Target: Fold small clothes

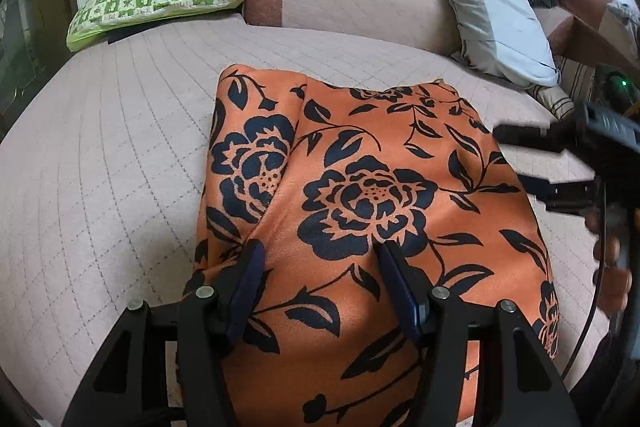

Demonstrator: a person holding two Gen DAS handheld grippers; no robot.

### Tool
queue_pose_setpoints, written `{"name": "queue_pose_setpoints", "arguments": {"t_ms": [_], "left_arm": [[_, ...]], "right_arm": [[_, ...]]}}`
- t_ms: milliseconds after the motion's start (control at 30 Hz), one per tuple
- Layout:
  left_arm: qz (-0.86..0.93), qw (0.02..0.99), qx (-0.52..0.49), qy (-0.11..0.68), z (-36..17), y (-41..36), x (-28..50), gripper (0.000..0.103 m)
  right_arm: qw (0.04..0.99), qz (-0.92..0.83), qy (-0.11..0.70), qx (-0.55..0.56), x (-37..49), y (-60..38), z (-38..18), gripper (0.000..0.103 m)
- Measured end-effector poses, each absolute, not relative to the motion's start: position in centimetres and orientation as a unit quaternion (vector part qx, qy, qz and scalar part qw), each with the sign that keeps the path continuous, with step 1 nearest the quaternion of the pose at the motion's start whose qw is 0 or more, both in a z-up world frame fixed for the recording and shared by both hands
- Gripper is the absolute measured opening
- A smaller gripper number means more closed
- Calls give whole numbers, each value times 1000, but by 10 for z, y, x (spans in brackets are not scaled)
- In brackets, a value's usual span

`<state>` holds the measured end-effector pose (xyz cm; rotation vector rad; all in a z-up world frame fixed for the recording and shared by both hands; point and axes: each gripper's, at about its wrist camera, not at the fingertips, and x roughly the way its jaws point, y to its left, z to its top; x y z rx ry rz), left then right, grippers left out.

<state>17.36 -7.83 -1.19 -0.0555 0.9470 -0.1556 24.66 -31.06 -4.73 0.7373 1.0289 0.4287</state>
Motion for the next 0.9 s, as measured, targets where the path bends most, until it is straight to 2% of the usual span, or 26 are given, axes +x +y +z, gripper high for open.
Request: {"name": "queue_pose_setpoints", "arguments": {"t_ms": [100, 133, 167, 200, 267, 300, 367, 400, 433, 467, 500, 600, 733, 833, 900], "left_arm": [[-74, 888, -21, 454, -12, -79, 173, 62], [-74, 888, -22, 454, -12, -80, 173, 62], [-76, 888, -22, 454, -12, -80, 173, 62], [-75, 888, -21, 454, -12, -81, 173, 62], [-73, 888, -21, 453, -12, -81, 172, 62], [-73, 888, -23, 453, -12, -81, 173, 62], [-72, 888, -19, 454, -13, -83, 173, 62], [-71, 889, -14, 452, -12, -84, 172, 62], [-71, 890, -13, 450, -12, -84, 172, 62], [-73, 890, -17, 450, -12, -83, 172, 62], [-73, 889, -21, 451, -12, -82, 172, 62], [-71, 889, -24, 452, -11, -82, 172, 62], [-70, 891, -22, 448, -12, -83, 170, 62], [-77, 893, -33, 442, -8, -80, 166, 62], [-91, 897, -56, 428, 2, -72, 157, 62]], "right_arm": [[749, 185, 492, 404, 266, -320, -73, 73], [735, 187, 505, 412, 272, -317, -82, 66], [740, 184, 516, 390, 277, -310, -84, 42], [760, 173, 506, 369, 275, -304, -74, 28], [806, 176, 475, 307, 264, -289, -48, 26], [808, 168, 481, 297, 266, -288, -54, 26], [770, 163, 516, 338, 273, -298, -84, 34], [759, 169, 509, 369, 272, -306, -85, 38], [764, 161, 505, 369, 267, -311, -76, 57], [777, 155, 496, 356, 262, -312, -65, 68], [793, 155, 480, 341, 254, -316, -51, 73], [819, 153, 452, 318, 222, -322, -18, 73], [798, 251, 445, 320, 181, -300, 5, 73], [777, 234, 513, 281, 179, -270, -36, 75], [785, 213, 494, 309, 172, -277, -41, 73]]}}
